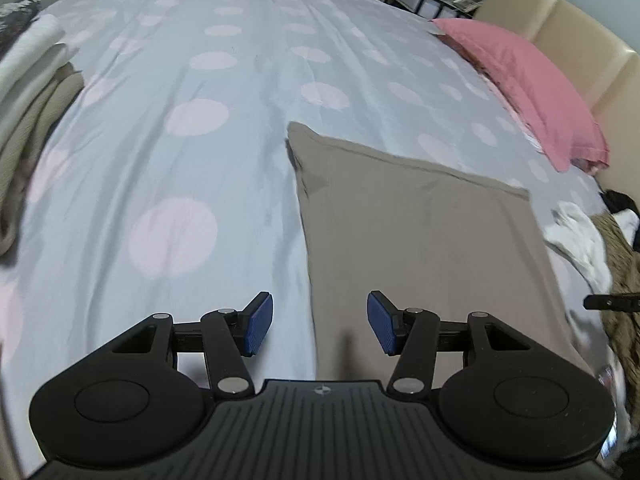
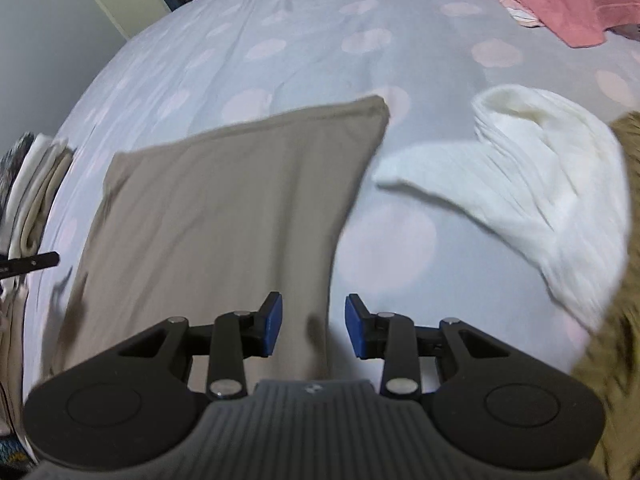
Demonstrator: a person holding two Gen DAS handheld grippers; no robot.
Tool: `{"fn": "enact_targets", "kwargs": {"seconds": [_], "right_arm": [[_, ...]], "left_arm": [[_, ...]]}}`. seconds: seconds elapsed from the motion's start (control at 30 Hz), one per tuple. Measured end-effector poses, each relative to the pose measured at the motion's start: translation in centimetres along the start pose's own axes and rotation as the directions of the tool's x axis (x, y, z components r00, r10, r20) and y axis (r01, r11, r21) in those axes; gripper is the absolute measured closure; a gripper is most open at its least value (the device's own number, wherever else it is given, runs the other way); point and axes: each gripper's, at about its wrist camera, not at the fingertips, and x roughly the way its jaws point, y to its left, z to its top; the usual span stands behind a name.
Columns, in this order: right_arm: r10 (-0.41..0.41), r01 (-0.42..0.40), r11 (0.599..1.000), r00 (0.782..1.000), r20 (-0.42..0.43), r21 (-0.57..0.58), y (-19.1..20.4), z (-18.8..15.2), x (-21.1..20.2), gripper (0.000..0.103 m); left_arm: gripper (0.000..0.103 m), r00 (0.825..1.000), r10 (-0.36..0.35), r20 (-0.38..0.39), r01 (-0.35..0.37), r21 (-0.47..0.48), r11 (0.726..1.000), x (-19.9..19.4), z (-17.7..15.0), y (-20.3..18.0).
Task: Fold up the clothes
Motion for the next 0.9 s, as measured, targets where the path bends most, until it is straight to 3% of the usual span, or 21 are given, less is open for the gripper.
{"fn": "enact_targets", "kwargs": {"seconds": [0.23,0.6,0.67,0.7,0.73,0.77,0.83,0.9], "right_arm": [[0.002,-0.003,0.996,1.000,0.013,0.088,-2.3,4.6,5.4,0.065],[-0.007,-0.011,0.987,0.994,0.112,0.158,-4.5,11.4,9.1,0.066],[-0.007,-0.013,0.987,0.992,0.127,0.159,-4.6,12.2,9.3,0.068],[-0.002,-0.020,0.987,0.991,0.131,0.161,-4.7,12.6,9.5,0.071],[0.003,-0.024,0.987,0.991,0.134,0.157,-4.6,12.8,9.5,0.088],[-0.001,-0.018,0.990,0.991,0.136,0.140,-4.3,13.0,9.2,0.097],[-0.009,-0.006,0.994,0.990,0.141,0.107,-3.7,13.4,8.5,0.097],[-0.007,-0.004,0.998,0.988,0.155,0.069,-3.1,13.7,7.2,0.097]], "left_arm": [[0.054,1.000,-0.018,-0.009,0.018,-0.024,1.000,6.3,3.4,0.7],[0.059,0.995,-0.041,0.088,0.046,-0.053,0.998,10.6,8.4,1.9],[0.064,0.994,-0.045,0.098,0.051,-0.057,0.997,11.0,8.8,1.9],[0.074,0.994,-0.043,0.105,0.049,-0.057,0.997,11.0,8.9,1.9],[0.082,0.993,-0.039,0.107,0.045,-0.058,0.997,11.0,9.0,2.0],[0.087,0.994,-0.032,0.103,0.039,-0.058,0.998,10.9,9.2,1.9],[0.101,0.995,-0.016,0.095,0.021,-0.051,0.998,10.7,9.5,1.8],[0.101,0.996,0.007,0.092,-0.005,-0.015,1.000,9.9,9.9,1.3]]}}
